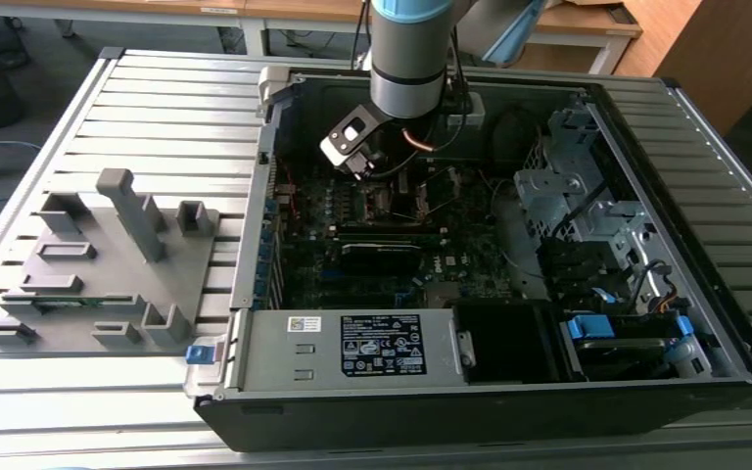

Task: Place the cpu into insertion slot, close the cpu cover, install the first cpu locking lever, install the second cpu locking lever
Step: 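Place the cpu into insertion slot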

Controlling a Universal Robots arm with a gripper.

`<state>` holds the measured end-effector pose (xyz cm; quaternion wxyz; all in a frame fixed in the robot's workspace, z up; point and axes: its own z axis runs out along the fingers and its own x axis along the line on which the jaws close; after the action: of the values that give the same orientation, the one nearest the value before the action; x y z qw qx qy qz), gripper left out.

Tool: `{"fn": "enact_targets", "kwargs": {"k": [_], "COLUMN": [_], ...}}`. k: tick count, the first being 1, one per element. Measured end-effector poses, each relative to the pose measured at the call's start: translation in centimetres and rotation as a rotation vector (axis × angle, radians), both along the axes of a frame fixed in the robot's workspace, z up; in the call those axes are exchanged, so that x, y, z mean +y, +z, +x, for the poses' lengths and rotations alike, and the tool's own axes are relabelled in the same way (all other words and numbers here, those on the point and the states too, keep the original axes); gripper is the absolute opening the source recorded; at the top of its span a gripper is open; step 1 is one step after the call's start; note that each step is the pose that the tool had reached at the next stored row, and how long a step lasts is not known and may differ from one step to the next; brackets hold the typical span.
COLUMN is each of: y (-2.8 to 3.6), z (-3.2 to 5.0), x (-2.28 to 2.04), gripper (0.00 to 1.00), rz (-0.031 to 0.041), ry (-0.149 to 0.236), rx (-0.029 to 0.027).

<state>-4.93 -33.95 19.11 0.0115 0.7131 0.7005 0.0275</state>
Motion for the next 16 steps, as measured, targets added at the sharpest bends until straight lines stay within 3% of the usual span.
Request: {"fn": "enact_targets", "kwargs": {"k": [16], "y": [-0.09], "z": [0.00], "x": [0.01], "gripper": [0.54], "rz": [0.0003], "ry": [0.000], "rx": [-0.0002]}}
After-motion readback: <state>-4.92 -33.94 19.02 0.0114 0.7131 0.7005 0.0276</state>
